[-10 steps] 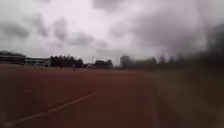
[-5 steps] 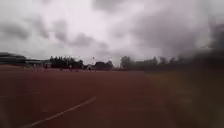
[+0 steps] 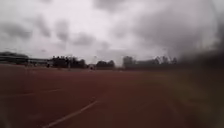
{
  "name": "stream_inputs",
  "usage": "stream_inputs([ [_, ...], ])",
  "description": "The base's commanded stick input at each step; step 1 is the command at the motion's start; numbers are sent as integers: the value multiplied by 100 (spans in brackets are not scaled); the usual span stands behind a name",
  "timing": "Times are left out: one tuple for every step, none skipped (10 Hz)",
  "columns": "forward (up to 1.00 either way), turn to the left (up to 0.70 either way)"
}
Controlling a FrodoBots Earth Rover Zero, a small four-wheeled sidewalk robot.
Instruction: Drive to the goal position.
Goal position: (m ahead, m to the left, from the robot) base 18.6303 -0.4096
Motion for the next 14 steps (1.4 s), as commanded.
stream_inputs([
  [85,0],
  [85,0],
  [85,0],
  [85,-2],
  [85,-34],
  [85,-34],
  [85,-34],
  [85,-7],
  [85,-5],
  [85,-3],
  [85,0],
  [85,0],
  [85,0],
  [85,0],
])
